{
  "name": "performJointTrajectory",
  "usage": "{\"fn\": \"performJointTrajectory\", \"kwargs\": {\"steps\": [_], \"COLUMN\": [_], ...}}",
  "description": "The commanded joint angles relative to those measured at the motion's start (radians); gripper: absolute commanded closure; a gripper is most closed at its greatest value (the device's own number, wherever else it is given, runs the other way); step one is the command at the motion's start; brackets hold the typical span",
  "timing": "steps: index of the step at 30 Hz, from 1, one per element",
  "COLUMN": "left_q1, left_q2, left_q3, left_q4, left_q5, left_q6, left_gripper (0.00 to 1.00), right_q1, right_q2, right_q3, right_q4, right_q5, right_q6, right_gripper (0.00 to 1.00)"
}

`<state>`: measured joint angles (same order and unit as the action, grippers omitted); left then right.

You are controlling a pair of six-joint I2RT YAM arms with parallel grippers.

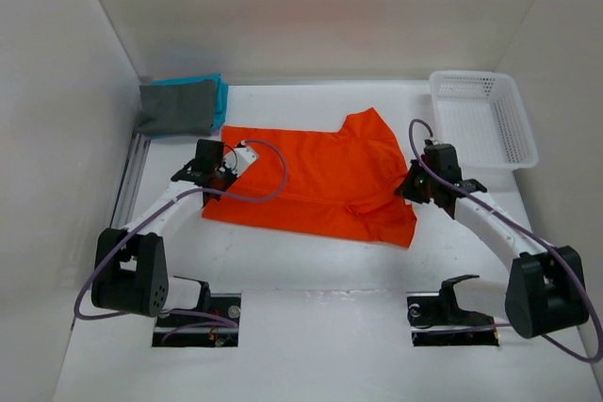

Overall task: Fold and stack the t-shirts
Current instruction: Grap the side of the flattened tshirt closest away from the robot with both arms

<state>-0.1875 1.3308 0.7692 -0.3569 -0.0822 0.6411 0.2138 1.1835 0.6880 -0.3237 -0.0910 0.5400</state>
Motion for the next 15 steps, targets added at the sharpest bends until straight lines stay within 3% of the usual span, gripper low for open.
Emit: {"fn": "performJointTrajectory", "kwargs": {"steps": [1, 10, 13, 15], "left_q1": [0.013, 0.024, 0.029, 0.038], "left_q2": [0.018, 0.065, 0.079, 0.084], "left_q3": [0.01, -0.002, -0.004, 0.005], "left_q4": [0.098, 0.107, 0.11, 0.121], "left_q5": [-0.039, -0.09, -0.1, -0.12], "left_q6": [-0.021, -0.023, -0.02, -0.018], "left_gripper": [0.93, 0.89, 0.83, 0.73], "right_q1": [-0.011, -0.012, -0.012, -0.029], "right_q2": [0.065, 0.249, 0.283, 0.285], "right_q3": [0.079, 0.169, 0.194, 0.197], "right_q4": [0.074, 0.104, 0.104, 0.107], "right_q5": [-0.038, -0.042, -0.03, -0.023], "right_q6": [-0.064, -0.075, -0.083, -0.08], "right_gripper": [1.0, 0.95, 0.84, 0.69]}}
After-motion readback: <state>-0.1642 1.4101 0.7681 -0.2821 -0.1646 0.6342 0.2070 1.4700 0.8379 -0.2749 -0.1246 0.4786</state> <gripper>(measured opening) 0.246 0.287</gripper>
